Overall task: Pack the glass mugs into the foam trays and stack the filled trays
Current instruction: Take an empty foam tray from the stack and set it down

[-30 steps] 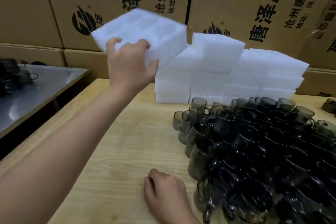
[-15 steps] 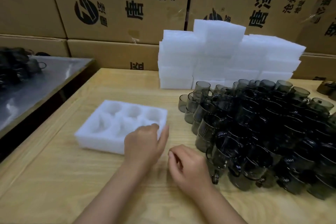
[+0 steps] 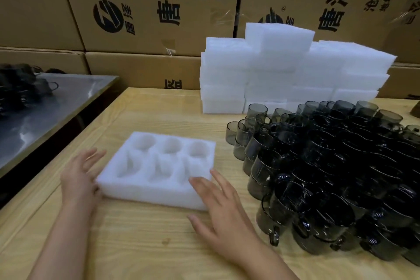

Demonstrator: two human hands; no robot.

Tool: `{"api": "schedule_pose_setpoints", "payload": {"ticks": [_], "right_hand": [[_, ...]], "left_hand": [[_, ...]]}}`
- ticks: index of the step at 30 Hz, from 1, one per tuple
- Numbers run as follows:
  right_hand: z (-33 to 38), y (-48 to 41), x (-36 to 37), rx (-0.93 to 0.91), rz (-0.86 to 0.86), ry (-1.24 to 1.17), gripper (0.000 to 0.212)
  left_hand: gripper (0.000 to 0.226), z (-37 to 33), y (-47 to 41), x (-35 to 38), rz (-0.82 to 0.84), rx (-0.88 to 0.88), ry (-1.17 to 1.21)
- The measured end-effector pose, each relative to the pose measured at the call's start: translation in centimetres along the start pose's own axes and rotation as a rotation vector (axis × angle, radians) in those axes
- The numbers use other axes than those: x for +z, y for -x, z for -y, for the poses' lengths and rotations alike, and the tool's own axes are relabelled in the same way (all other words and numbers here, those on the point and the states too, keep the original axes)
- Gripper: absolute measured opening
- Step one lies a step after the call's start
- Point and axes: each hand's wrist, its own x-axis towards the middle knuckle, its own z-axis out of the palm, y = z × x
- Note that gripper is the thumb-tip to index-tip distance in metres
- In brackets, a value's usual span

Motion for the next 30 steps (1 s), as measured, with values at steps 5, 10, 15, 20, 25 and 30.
{"api": "schedule_pose_setpoints", "payload": {"ticks": [5, 10, 15, 20, 25, 30], "right_hand": [[0.1, 0.5, -1.3, -0.045, -0.173, 0.176, 0.034], [0.7, 1.2, -2.5, -0.045, -0.212, 0.377, 0.022], [1.6, 1.6, -3.8, 0.045, -0.173, 0.449, 0.019], [3.3, 0.9, -5.3, 0.026, -0.199, 0.466, 0.016], [4.4, -2.1, -12.9, 0.119, -0.499, 0.502, 0.018], [1.0, -5.4, -18.4, 0.653, -0.154, 0.707, 0.042]], "left_hand": [[0.028, -0.1, 0.7, 0.8, 0.064, 0.027, -0.104], [0.023, 0.2, 1.8, 4.0, 0.310, -0.060, 0.081], [0.035, 0.8, 3.7, 6.1, 0.480, -0.145, 0.077], [0.043, 1.0, 2.6, 6.3, 0.531, -0.076, -0.082], [0.049, 1.6, 1.8, 5.8, 0.585, -0.088, -0.003], [0.055, 1.8, 1.4, 5.5, 0.623, -0.099, 0.016]]}}
